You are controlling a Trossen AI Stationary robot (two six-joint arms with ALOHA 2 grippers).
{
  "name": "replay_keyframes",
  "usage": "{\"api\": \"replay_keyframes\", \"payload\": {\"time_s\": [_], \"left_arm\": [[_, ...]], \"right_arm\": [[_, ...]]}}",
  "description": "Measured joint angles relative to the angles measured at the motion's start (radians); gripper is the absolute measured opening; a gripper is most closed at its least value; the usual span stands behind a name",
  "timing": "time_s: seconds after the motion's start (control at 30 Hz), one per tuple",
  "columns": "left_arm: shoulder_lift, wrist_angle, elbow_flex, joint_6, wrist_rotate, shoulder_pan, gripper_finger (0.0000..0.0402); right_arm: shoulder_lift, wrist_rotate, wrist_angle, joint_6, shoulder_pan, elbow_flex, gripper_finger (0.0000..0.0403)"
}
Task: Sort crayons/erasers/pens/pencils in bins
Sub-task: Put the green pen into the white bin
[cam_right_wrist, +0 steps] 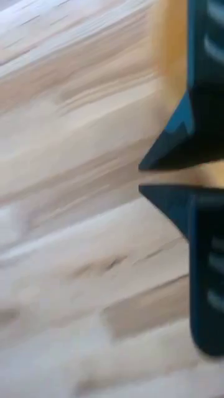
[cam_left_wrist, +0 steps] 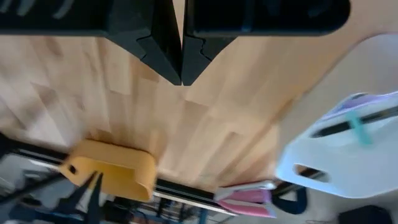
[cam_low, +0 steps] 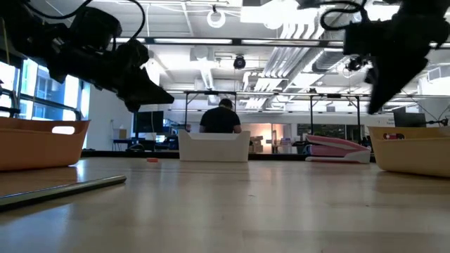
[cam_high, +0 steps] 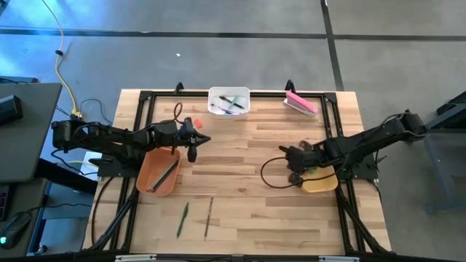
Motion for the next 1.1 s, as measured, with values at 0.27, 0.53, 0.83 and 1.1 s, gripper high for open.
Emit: {"api": "replay_keyframes", "payload": {"time_s": [0.27, 0.53, 0.83, 1.1], "left_arm": [[0.000, -0.226, 0.131, -0.002, -0.123, -0.203, 0.0000], [0.000, -0.607, 0.332, -0.117, -0.322, -0.478, 0.0000], [0.000, -1.047, 0.522, -0.558, -0.503, -0.812, 0.0000], [0.088, -1.416, 0.661, -1.015, -0.520, -1.016, 0.0000]], "right_arm": [[-0.007, -0.020, 0.579, -0.262, -0.044, -0.137, 0.0022], [0.015, -0.055, 1.239, -0.428, -0.082, -0.353, 0.0004], [0.128, -0.019, 1.430, -0.531, -0.048, -0.374, 0.0000], [0.269, -0.018, 1.565, -0.536, -0.011, -0.374, 0.0000]]}}
